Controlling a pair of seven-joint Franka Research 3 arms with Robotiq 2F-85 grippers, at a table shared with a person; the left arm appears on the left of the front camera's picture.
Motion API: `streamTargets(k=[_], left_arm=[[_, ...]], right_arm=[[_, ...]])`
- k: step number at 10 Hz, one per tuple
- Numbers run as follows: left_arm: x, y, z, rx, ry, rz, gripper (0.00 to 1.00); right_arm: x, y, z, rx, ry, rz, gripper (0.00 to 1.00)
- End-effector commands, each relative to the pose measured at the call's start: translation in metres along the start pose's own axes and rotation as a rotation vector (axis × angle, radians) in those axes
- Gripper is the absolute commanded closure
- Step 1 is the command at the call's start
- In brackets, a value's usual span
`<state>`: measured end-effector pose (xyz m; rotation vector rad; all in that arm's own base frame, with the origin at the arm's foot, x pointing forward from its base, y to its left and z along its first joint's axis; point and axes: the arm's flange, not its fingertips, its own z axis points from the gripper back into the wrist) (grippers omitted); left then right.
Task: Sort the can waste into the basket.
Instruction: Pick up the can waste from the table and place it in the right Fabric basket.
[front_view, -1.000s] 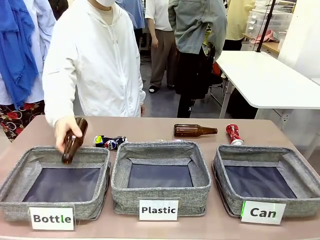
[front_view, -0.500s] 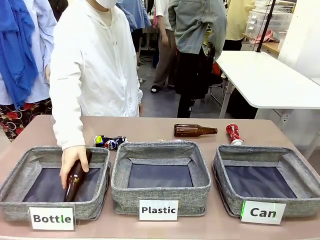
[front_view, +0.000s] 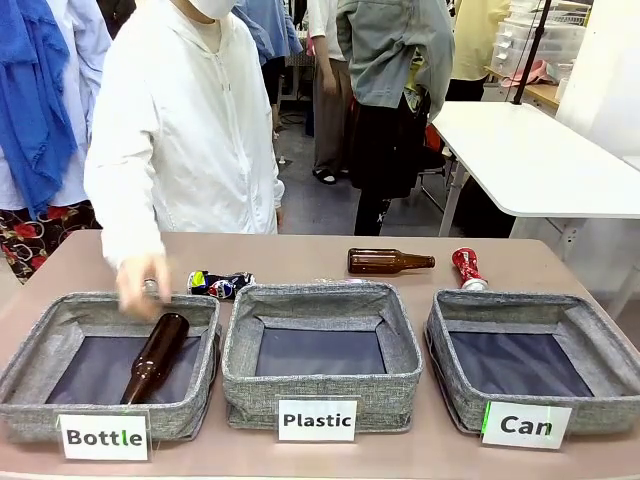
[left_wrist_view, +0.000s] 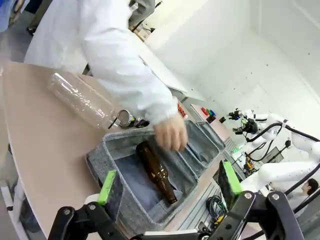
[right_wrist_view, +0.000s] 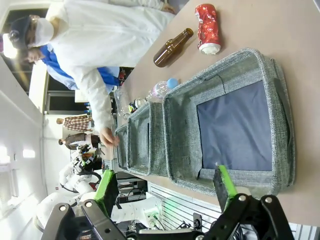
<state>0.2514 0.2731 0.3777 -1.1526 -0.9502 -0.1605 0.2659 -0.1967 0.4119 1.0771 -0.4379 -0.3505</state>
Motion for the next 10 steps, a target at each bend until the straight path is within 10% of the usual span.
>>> streamTargets(k=[1, 4, 10], left_arm=[[0.026, -0.002, -0.015, -0.003, 0.036, -0.046, 0.00], [0.084, -0.024, -0.080, 0.007, 0.257, -0.139, 0.00], [0.141, -0.079, -0.347, 0.197, 0.815, -0.550, 0.00]], right_arm=[[0.003, 0.000, 0.001, 0.027, -0.016, 0.026, 0.00], [0.003, 0.000, 0.001, 0.027, -0.016, 0.026, 0.00], [0.003, 0.000, 0.001, 0.027, -0.016, 0.026, 0.00]])
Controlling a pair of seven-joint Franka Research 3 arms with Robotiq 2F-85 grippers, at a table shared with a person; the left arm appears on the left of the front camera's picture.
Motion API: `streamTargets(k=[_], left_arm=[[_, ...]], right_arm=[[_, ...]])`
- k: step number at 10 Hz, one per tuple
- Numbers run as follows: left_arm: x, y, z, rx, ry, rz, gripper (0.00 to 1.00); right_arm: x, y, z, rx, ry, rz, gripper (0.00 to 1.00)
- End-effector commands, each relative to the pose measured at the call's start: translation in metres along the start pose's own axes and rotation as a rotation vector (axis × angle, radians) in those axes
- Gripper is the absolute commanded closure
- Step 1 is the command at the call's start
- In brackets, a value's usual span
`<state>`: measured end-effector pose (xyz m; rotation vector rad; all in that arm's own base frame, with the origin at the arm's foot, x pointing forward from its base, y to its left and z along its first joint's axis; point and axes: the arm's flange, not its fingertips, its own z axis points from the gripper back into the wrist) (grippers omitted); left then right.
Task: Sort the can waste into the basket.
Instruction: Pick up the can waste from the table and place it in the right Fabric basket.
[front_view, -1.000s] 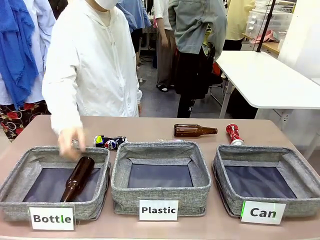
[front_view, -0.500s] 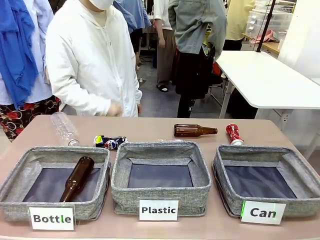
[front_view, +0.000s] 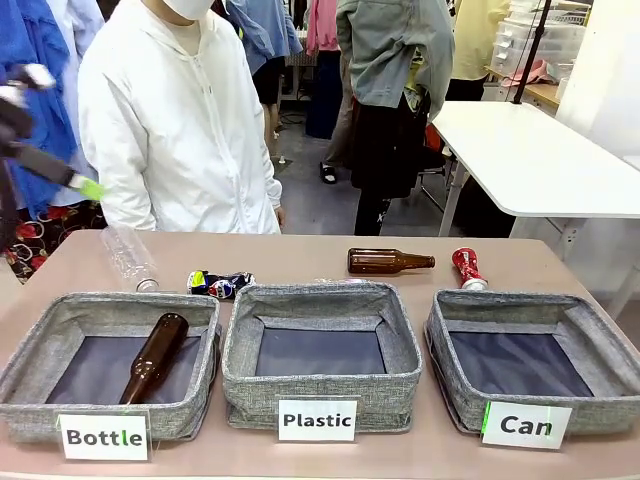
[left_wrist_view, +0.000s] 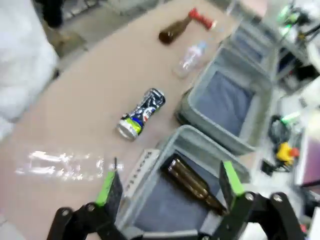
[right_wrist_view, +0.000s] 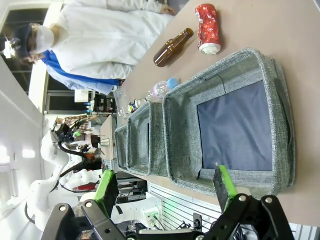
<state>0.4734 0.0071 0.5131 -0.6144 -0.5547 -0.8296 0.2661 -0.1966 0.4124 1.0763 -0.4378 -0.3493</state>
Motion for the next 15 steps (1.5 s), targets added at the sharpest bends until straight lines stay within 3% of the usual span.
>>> streamTargets(k=[1, 4, 5, 6, 10, 12, 15], left_arm=[[0.033, -0.001, -0.049, 0.078, 0.172, -0.133, 0.00], [0.076, -0.019, -0.151, 0.142, 0.393, -0.389, 0.00], [0.083, -0.020, -0.170, 0.199, 0.380, -0.356, 0.00], [0.071, -0.033, -0.146, 0.101, 0.338, -0.349, 0.00], [0.076, -0.031, -0.160, 0.123, 0.362, -0.357, 0.00], [0.099, -0.009, -0.183, 0.118, 0.482, -0.496, 0.00], [0.103, 0.000, -0.220, 0.110, 0.540, -0.633, 0.00]], right_arm=[[0.003, -0.001, 0.001, 0.027, -0.017, 0.025, 0.00], [0.003, -0.001, 0.001, 0.027, -0.017, 0.025, 0.00], [0.003, -0.001, 0.001, 0.027, -0.017, 0.025, 0.00], [0.003, -0.001, 0.001, 0.027, -0.017, 0.025, 0.00], [0.003, -0.001, 0.001, 0.027, -0.017, 0.025, 0.00], [0.003, -0.001, 0.001, 0.027, -0.017, 0.025, 0.00], [0.003, -0.001, 0.001, 0.027, -0.017, 0.025, 0.00]])
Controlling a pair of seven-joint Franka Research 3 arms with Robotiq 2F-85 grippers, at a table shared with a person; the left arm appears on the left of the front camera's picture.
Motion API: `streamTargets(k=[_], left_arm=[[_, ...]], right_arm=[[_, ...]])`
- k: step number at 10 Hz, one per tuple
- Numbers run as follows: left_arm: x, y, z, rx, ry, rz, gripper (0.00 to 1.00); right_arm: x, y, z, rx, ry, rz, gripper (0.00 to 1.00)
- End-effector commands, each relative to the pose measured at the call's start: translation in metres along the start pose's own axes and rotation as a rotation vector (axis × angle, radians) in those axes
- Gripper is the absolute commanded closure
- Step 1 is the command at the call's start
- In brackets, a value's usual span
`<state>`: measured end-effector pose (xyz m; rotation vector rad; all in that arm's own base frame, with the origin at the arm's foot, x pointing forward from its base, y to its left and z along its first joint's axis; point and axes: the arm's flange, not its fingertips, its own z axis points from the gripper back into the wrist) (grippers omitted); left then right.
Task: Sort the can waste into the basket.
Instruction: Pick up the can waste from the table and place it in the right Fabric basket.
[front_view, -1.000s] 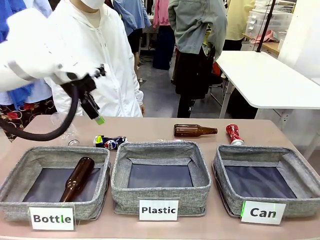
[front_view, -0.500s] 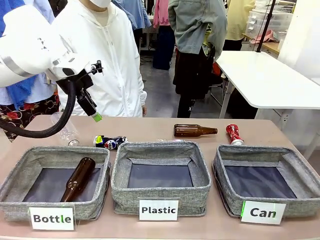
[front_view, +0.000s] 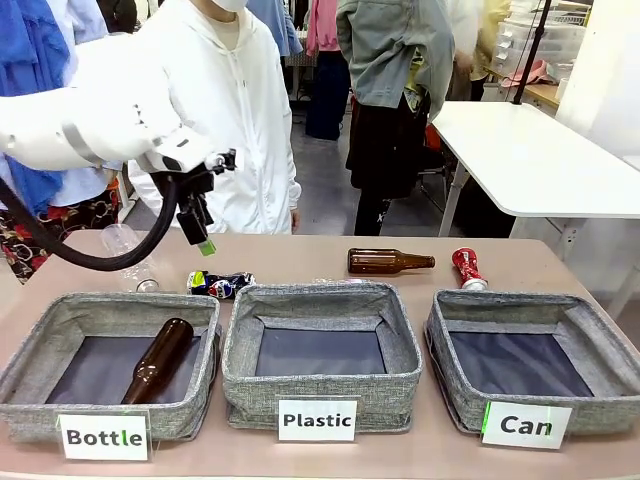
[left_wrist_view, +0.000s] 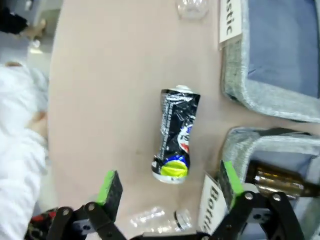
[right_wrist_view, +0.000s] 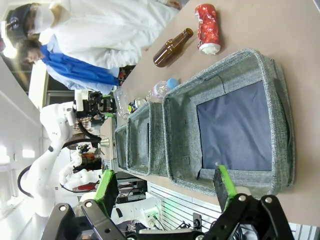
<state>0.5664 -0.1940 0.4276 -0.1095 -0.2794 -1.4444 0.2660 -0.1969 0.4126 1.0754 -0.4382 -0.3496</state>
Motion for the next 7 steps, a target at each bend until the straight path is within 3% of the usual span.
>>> streamTargets(k=[1, 3, 4, 5, 7], left_arm=[[0.008, 0.014, -0.011, 0.005, 0.027, -0.060, 0.00], [0.006, 0.014, -0.025, -0.044, 0.043, -0.104, 0.00], [-0.026, 0.005, 0.008, -0.089, -0.104, -0.185, 0.00], [-0.069, -0.012, 0.047, -0.060, -0.247, -0.191, 0.00], [-0.149, -0.051, 0.090, 0.030, -0.388, -0.120, 0.00]], right_arm=[[0.003, -0.001, 0.000, 0.028, -0.016, 0.025, 0.00], [0.003, -0.001, 0.000, 0.028, -0.016, 0.025, 0.00], [0.003, -0.001, 0.000, 0.028, -0.016, 0.025, 0.00], [0.003, -0.001, 0.000, 0.028, -0.016, 0.025, 0.00], [0.003, -0.001, 0.000, 0.028, -0.016, 0.025, 0.00]])
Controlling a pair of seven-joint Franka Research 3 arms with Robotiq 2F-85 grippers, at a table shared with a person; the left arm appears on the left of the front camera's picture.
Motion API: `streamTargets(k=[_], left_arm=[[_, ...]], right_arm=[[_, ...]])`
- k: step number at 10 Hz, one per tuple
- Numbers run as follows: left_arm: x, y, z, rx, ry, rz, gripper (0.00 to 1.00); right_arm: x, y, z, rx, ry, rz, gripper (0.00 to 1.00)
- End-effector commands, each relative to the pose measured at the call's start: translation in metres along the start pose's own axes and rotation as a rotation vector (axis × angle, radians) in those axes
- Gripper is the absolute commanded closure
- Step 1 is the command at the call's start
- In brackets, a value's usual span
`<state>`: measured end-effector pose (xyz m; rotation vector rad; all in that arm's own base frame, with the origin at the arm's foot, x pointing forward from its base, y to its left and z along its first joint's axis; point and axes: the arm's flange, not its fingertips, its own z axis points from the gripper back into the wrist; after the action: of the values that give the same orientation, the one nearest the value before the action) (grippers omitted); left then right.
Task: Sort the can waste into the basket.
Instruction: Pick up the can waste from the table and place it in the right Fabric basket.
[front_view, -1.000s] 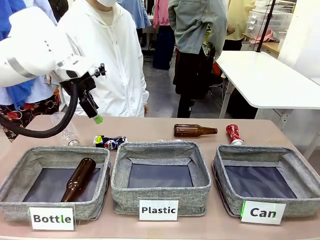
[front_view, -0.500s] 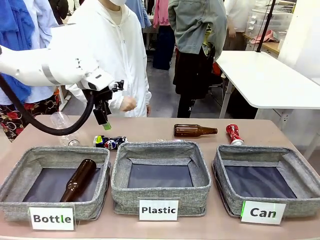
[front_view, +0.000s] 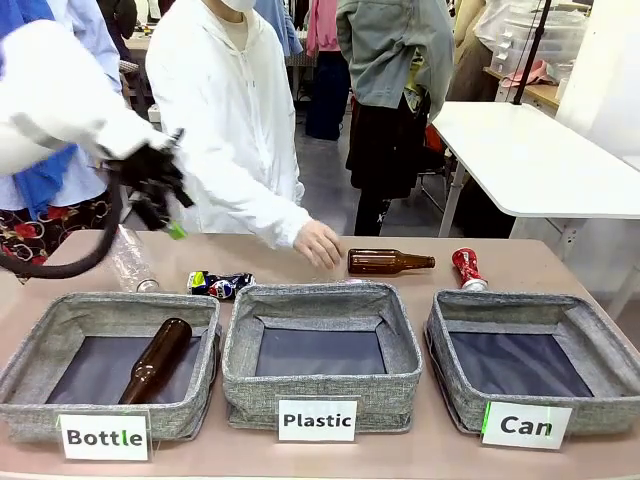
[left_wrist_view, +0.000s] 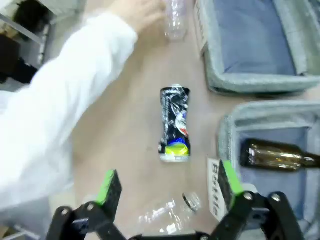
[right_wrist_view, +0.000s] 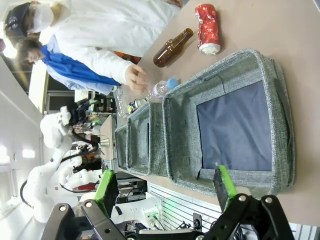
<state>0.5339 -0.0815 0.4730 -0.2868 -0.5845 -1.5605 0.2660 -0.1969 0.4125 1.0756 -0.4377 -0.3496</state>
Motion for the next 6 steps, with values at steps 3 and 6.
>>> streamTargets(k=[3, 6], left_arm=[[-0.150, -0.126, 0.089, 0.076, -0.342, 0.313, 0.00], [-0.257, -0.196, 0.123, 0.186, -0.585, 0.629, 0.00]], right_arm=[[0.003, -0.001, 0.000, 0.028, -0.017, 0.025, 0.00], [0.003, -0.001, 0.000, 0.028, -0.017, 0.025, 0.00]])
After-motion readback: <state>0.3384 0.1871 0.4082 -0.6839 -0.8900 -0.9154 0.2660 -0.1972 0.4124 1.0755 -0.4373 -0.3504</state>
